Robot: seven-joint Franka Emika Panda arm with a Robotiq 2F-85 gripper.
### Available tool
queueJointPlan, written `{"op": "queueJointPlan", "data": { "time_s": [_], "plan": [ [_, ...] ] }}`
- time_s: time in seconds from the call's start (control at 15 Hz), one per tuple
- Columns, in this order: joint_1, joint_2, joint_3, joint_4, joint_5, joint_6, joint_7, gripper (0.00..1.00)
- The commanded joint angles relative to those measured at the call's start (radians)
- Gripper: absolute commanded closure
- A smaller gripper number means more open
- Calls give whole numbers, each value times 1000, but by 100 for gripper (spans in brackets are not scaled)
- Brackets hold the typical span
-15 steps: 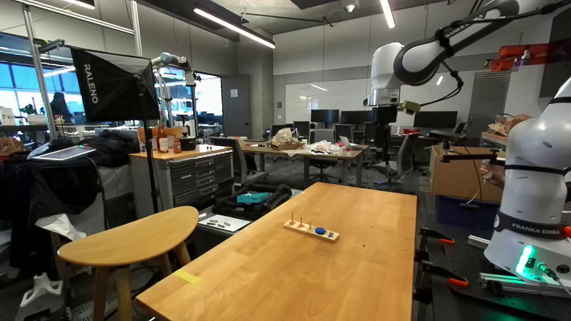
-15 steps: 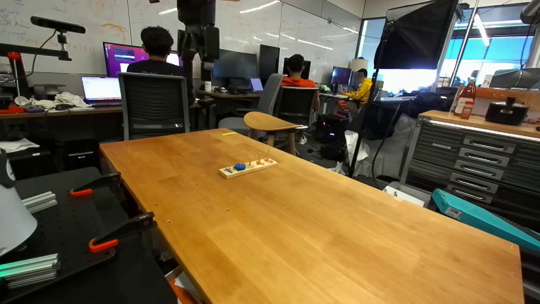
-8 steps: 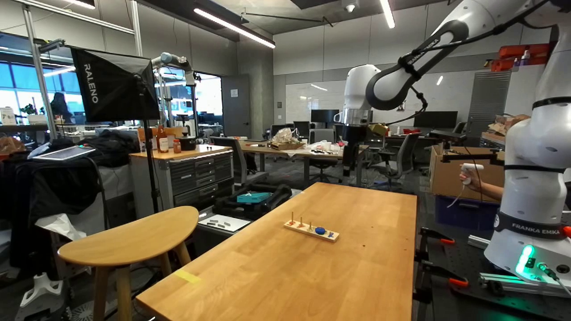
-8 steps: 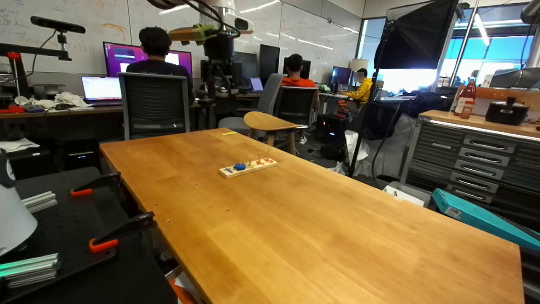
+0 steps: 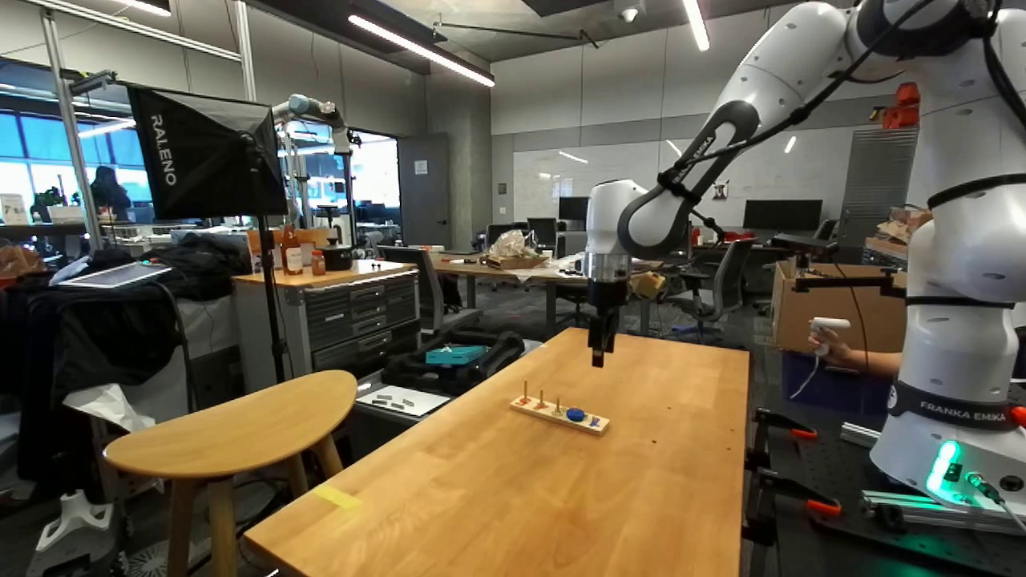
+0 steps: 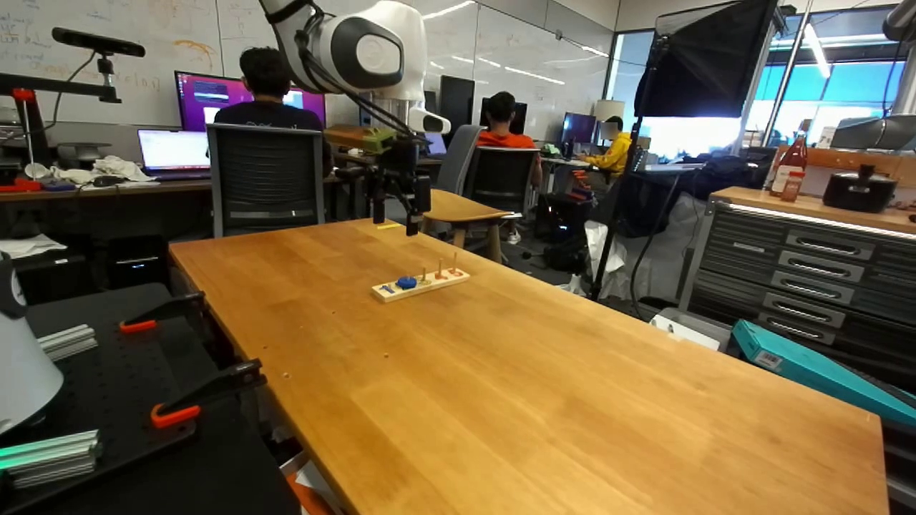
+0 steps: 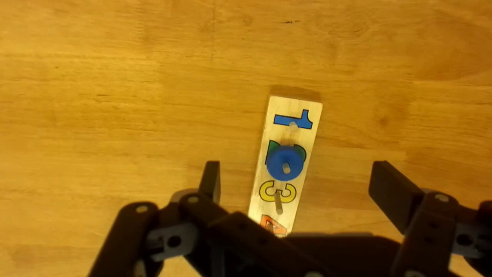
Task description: Pick up the lid from the holder and put it on the table.
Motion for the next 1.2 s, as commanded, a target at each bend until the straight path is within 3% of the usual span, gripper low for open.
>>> {"op": "queueJointPlan", "data": {
  "time_s": [0.0, 0.53, 1.13],
  "plan": [
    [13, 117, -1, 48, -26, 68, 33, 0],
    [45, 260, 3, 102, -12, 206, 42, 0],
    [66, 336, -15, 189, -17, 219, 69, 0]
  ]
}}
